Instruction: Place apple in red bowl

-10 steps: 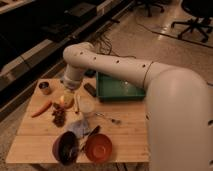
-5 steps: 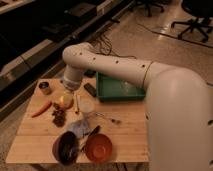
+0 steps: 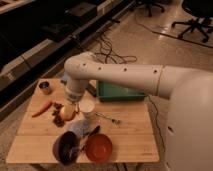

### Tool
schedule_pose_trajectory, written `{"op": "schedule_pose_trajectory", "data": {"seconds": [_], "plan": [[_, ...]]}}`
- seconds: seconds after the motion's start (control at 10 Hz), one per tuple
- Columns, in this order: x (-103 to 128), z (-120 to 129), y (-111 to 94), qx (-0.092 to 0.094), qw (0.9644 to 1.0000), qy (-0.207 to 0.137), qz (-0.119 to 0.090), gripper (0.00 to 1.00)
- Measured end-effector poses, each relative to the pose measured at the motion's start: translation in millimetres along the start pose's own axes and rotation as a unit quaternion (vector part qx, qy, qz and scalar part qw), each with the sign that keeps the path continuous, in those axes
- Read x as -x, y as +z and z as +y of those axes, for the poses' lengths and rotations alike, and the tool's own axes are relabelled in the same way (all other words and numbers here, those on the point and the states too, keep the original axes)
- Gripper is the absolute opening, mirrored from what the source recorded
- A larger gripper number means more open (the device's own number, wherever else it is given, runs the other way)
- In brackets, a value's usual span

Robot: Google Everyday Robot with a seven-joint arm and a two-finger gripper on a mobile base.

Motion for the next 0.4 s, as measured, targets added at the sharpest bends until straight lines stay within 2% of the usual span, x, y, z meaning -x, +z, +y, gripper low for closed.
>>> {"op": "schedule_pose_trajectory", "data": {"seconds": [0.2, 0.4], "plan": [[-25, 24, -11, 0.007, 0.9998, 0.008, -0.014, 0.0], [-51, 46, -20, 0.027, 0.9986, 0.029, -0.033, 0.0]]}}
